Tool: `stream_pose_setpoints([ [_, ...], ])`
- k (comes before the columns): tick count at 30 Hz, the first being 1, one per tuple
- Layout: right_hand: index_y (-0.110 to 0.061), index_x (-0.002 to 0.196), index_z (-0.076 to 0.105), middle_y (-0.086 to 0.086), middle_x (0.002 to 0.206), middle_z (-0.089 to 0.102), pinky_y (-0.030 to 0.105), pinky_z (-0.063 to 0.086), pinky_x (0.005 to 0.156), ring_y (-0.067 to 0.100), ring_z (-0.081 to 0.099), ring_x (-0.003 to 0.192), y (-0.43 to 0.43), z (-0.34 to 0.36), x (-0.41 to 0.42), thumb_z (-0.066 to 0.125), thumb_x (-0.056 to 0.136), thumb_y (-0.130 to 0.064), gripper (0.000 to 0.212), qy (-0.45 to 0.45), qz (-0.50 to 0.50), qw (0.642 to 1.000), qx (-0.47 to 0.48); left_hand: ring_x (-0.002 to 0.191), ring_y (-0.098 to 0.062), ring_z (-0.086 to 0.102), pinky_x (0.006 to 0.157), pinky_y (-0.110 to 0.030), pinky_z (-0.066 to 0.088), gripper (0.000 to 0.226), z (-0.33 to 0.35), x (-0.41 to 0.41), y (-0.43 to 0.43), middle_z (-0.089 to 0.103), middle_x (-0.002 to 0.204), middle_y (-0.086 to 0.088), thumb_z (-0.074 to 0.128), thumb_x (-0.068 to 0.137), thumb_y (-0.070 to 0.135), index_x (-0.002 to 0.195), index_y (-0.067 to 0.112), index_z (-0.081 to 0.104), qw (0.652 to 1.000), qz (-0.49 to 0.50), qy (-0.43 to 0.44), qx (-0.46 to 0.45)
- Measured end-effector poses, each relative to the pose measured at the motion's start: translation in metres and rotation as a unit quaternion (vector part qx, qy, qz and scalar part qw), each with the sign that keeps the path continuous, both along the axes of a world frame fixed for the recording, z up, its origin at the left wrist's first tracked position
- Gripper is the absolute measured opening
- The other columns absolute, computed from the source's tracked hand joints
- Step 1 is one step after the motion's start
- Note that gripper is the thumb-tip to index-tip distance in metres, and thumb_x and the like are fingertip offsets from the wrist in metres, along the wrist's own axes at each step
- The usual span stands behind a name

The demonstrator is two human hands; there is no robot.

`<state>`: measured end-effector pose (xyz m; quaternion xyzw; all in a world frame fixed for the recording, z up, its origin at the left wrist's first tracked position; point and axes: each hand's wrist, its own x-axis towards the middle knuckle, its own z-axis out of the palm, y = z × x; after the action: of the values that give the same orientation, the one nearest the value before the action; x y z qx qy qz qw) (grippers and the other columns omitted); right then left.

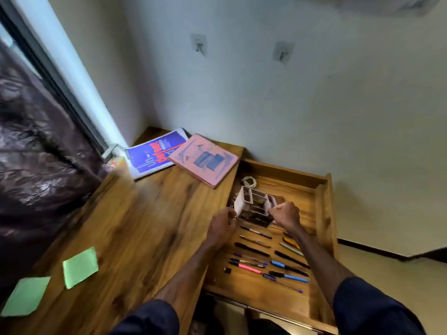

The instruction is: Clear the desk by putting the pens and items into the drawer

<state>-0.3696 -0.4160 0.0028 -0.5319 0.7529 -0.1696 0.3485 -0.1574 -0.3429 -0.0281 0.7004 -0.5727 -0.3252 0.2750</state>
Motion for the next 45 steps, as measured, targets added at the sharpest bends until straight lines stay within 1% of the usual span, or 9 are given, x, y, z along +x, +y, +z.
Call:
stream_pose_setpoints([
  [4,-0.014,0.057,0.072,0.002,0.054,0.07,0.028,0.059,0.054,0.012,0.067,0.044,-0.02,-0.013,-0.048,0.08,0.078,-0.03,0.028,0.006,-0.06,0.997,0.037,0.094,-0.007,0.064,0.085,-0.031,0.058,0.024,0.003,-0.038,-0.031,0.07,0.106,0.007,0.065,0.085,0.028,0.108,0.023,0.068,0.995,-0.072,0.028,0.056],
  [6,-0.008,0.075,0.077,0.005,0.063,0.073,0.025,0.057,0.046,0.012,0.066,0.042,-0.033,-0.022,-0.068,0.082,0.079,-0.027,0.02,-0.009,-0.095,0.995,0.042,0.092,-0.008,0.065,0.083,-0.036,0.059,0.025,-0.003,-0.053,-0.048,0.069,0.102,0.01,0.061,0.078,0.034,0.101,0.028,0.067,0.992,-0.095,0.023,0.085],
  [8,-0.006,0.084,0.075,0.005,0.065,0.072,0.02,0.05,0.036,0.012,0.065,0.041,-0.048,-0.034,-0.088,0.081,0.081,-0.03,0.025,-0.017,-0.118,0.992,0.036,0.093,-0.01,0.065,0.084,-0.038,0.059,0.019,-0.013,-0.067,-0.066,0.07,0.104,0.008,0.059,0.08,0.026,0.098,0.03,0.065,0.989,-0.112,0.0,0.1],
  [11,-0.006,0.081,0.075,0.004,0.058,0.07,0.031,0.056,0.039,0.014,0.066,0.04,-0.075,-0.059,-0.115,0.079,0.082,-0.042,0.035,0.016,-0.123,0.992,0.018,0.097,-0.011,0.066,0.087,-0.035,0.058,0.019,-0.024,-0.086,-0.084,0.071,0.105,0.008,0.059,0.085,0.019,0.1,0.025,0.069,0.984,-0.126,-0.038,0.116],
  [16,-0.006,0.09,0.07,0.01,0.078,0.075,0.028,0.057,0.046,0.018,0.069,0.055,-0.111,-0.062,-0.132,0.074,0.088,-0.036,0.031,0.095,-0.075,0.993,0.007,0.088,-0.007,0.067,0.082,-0.034,0.06,0.017,-0.04,-0.111,-0.106,0.072,0.098,0.012,0.06,0.087,0.022,0.098,0.028,0.07,0.976,-0.149,-0.058,0.145],
  [20,-0.001,0.104,0.07,0.014,0.093,0.075,0.021,0.047,0.043,0.02,0.07,0.066,-0.119,-0.072,-0.135,0.066,0.095,-0.029,0.029,0.142,-0.02,0.989,0.022,0.081,-0.003,0.068,0.075,-0.034,0.061,0.019,-0.055,-0.122,-0.12,0.073,0.093,0.016,0.057,0.083,0.027,0.096,0.031,0.07,0.974,-0.149,-0.072,0.154],
  [27,-0.007,0.099,0.071,0.009,0.09,0.073,0.03,0.055,0.054,0.023,0.071,0.076,-0.12,-0.099,-0.128,0.06,0.097,-0.027,0.023,0.253,0.052,0.963,0.073,0.087,-0.006,0.067,0.079,-0.037,0.061,0.02,-0.062,-0.136,-0.123,0.071,0.099,0.013,0.056,0.087,0.017,0.095,0.031,0.069,0.972,-0.16,-0.048,0.164],
  [41,-0.016,0.091,0.062,-0.001,0.077,0.059,0.02,0.03,0.043,0.009,0.053,0.062,-0.102,-0.108,-0.122,0.055,0.1,-0.04,0.027,0.186,0.036,0.982,0.02,0.093,-0.003,0.066,0.083,-0.032,0.061,0.013,-0.071,-0.134,-0.087,0.071,0.101,0.012,0.064,0.091,0.018,0.096,0.029,0.07,0.967,-0.145,-0.062,0.198],
  [45,-0.015,0.101,0.062,0.0,0.085,0.061,0.019,0.03,0.046,0.009,0.054,0.066,-0.084,-0.107,-0.129,0.051,0.1,-0.041,0.028,0.137,-0.002,0.991,-0.01,0.091,-0.003,0.067,0.081,-0.032,0.061,0.018,-0.064,-0.149,-0.077,0.072,0.097,0.012,0.064,0.091,0.016,0.088,0.033,0.068,0.969,-0.144,-0.05,0.197],
])
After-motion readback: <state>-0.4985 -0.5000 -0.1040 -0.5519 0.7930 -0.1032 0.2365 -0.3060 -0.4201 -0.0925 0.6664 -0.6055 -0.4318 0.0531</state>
